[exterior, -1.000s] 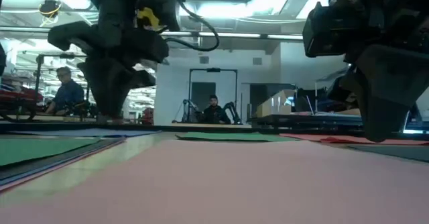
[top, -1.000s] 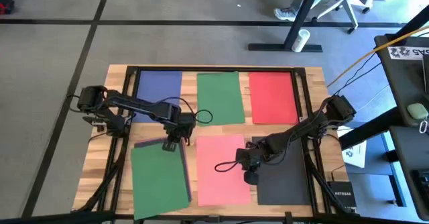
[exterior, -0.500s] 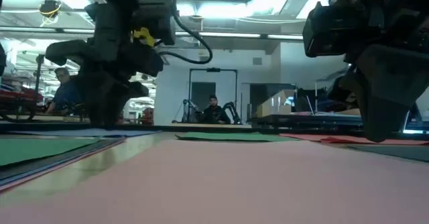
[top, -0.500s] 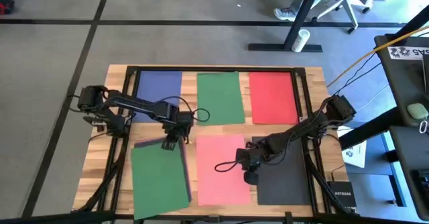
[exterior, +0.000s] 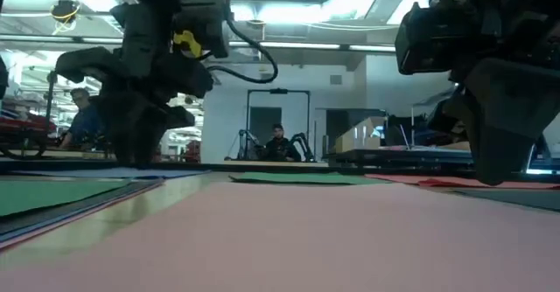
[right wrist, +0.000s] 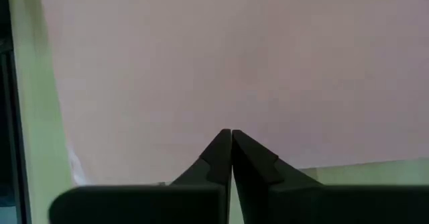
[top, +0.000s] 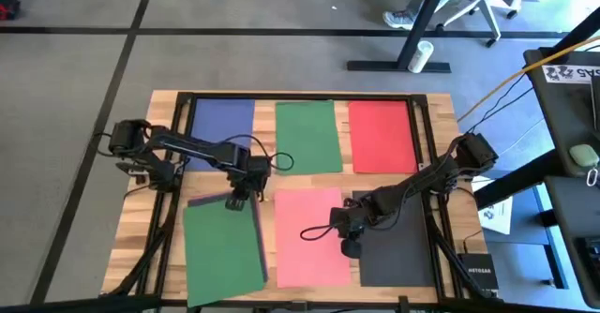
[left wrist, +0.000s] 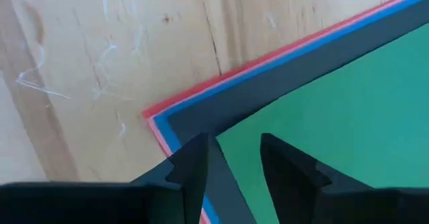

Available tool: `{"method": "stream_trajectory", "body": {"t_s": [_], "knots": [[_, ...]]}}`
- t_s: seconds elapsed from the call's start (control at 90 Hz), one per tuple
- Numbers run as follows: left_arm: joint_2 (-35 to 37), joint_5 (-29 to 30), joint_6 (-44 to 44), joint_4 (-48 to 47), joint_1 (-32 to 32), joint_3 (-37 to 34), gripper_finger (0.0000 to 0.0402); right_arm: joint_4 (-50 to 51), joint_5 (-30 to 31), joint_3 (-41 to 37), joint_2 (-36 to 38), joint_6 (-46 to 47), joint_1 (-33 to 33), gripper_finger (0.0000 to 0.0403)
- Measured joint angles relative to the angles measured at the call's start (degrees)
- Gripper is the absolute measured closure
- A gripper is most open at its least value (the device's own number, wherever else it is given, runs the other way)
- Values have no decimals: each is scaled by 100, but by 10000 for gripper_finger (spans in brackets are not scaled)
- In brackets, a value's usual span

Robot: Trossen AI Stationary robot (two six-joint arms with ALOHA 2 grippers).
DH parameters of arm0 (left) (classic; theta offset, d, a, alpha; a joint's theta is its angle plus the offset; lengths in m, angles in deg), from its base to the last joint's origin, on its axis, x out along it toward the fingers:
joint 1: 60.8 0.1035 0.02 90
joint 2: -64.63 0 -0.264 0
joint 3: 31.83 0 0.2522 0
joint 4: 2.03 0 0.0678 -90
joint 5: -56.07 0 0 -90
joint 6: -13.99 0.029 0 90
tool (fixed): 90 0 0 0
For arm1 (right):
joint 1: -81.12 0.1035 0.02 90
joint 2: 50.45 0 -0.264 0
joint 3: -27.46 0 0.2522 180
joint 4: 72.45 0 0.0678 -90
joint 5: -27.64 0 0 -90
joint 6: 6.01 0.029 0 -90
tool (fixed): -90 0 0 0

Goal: Organize paper
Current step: Stack the green paper on top of the other green paper

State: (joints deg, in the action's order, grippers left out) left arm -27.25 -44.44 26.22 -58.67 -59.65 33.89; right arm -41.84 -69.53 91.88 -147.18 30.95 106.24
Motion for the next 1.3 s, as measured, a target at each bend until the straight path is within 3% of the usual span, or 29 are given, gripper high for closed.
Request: {"method": "stream_trajectory", "body": {"t_s": [0.567, 0.678, 0.844, 1.3], "knots": [[-476, 57, 49, 215, 2, 13, 282, -2, 7, 0, 0, -40, 0, 403], [-476, 288, 67, 213, -4, 13, 311, -2, 7, 0, 0, -43, 0, 403], [-485, 321, 156, 164, 5, 34, 390, 0, 9, 0, 0, -59, 0, 403], [-511, 351, 174, -870, -82, 735, 402, 2, 11, 0, 0, -124, 0, 403]]}}
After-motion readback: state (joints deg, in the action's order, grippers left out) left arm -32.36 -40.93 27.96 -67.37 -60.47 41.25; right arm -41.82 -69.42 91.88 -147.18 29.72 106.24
